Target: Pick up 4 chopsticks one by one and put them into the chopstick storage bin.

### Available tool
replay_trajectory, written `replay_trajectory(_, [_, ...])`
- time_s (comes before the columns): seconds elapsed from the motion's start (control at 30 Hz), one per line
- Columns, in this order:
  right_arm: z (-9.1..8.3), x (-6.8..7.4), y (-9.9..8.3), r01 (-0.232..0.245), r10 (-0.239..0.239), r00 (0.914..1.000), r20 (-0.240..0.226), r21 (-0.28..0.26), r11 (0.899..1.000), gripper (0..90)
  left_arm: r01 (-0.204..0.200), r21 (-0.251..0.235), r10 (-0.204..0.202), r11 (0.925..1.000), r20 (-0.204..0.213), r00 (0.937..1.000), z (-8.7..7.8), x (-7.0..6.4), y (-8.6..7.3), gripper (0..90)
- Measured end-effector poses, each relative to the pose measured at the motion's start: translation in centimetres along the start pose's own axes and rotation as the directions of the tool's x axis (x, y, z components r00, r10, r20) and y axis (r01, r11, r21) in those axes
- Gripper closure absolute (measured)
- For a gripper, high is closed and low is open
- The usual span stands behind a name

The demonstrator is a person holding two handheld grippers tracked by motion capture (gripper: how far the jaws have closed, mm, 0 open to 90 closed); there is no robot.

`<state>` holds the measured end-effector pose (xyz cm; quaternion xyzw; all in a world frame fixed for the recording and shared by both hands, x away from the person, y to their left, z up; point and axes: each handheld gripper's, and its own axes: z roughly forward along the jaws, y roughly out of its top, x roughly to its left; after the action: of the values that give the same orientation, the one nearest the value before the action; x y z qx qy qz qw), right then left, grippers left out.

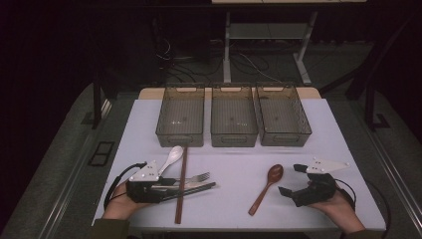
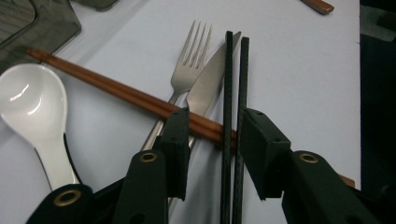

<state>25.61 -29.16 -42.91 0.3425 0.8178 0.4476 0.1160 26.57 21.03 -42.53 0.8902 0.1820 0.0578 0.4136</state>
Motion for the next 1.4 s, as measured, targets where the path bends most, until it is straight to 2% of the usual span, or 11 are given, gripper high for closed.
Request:
replay_trajectory(0.4, [0.0, 0.0, 0.0, 0.0, 0.0, 1.0, -0.002, -0.001, 1.0, 1.0, -0.022, 0.032, 0.022, 0.9993, 0.012, 0.9997, 0.3, 0.0, -0.2, 72.0])
replay_trajectory(0.63, [0.0, 0.0, 0.0, 0.0, 0.0, 1.0, -0.001, 0.0, 1.0, 1.0, -0.029, 0.027, 0.028, 0.9992, 0.019, 0.9994, 0.3, -0.2, -0.1, 74.1])
replay_trajectory(0.83, [0.0, 0.0, 0.0, 0.0, 0.0, 1.0, -0.001, 0.0, 1.0, 1.0, -0.038, 0.054, 0.037, 0.9978, 0.018, 0.9992, 0.7, -0.2, -0.1, 75.5])
replay_trajectory(1.4, [0.0, 0.0, 0.0, 0.001, -0.001, 1.0, -0.003, -0.001, 1.0, 1.0, -0.038, 0.091, 0.038, 0.9951, 0.007, 0.9993, 1.1, 0.0, -0.3, 77.7])
